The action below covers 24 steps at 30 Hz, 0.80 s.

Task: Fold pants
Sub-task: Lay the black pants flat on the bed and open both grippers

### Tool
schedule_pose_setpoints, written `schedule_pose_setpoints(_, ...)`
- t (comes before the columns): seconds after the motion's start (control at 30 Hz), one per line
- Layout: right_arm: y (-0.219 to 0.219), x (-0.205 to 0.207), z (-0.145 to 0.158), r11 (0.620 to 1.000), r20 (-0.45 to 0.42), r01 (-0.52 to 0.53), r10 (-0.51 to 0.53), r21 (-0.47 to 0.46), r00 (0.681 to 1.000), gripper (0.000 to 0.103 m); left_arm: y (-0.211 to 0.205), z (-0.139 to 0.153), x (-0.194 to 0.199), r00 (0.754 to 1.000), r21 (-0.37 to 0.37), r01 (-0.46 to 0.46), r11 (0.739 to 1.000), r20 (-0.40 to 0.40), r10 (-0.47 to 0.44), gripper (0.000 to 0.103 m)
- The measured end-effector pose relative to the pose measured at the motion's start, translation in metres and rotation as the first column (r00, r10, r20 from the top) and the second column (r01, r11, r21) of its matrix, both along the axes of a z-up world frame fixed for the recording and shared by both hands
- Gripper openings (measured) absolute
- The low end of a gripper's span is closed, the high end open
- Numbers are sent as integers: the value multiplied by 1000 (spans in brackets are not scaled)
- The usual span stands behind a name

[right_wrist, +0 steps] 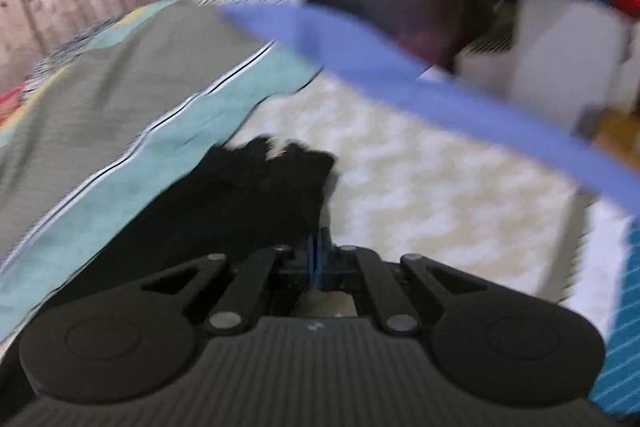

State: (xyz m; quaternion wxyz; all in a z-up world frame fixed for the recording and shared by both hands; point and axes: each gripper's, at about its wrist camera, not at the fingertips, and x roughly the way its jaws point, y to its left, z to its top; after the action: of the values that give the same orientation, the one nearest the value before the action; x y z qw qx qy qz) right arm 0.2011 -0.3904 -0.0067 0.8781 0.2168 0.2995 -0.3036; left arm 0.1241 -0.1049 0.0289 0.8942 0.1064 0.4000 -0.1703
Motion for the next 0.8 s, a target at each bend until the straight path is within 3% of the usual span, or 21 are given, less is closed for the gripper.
schedule_pose_setpoints(0.07, 2, -15, 9, 998, 29, 30, -29, -52, 999, 19, 14, 16, -15, 999, -36, -3, 999, 32, 4, 39)
schedule_pose_setpoints(0.1, 2, -25, 12, 999, 52, -12, 13, -32, 999, 42, 22, 24, -23, 998, -54, -10, 999, 55, 13, 40)
schedule_pose_setpoints(0.13, 0, -34, 14, 998, 64, -56, 56, 0, 996, 52, 31, 32, -32, 997, -71, -20, 997, 76, 26, 41)
schedule_pose_setpoints(0.23, 11, -70, 27, 988, 142, -127, 114, 86, 983, 52, 65, 52, -64, 992, -157, -70, 985, 95, 85, 45)
schedule_pose_setpoints(0.37, 49, -103, 38, 941, 217, -297, 260, 164, 941, 52, 109, 65, -109, 980, -253, -161, 954, 73, 184, 50)
schedule_pose_setpoints(0.57, 140, -141, 35, 800, 237, -563, 518, 207, 822, 52, 156, 59, -174, 950, -283, -299, 911, 1, 312, 54)
schedule_pose_setpoints(0.8, 231, -164, 26, 657, 211, -722, 690, 218, 692, 52, 190, 45, -220, 901, -316, -429, 847, -75, 428, 56)
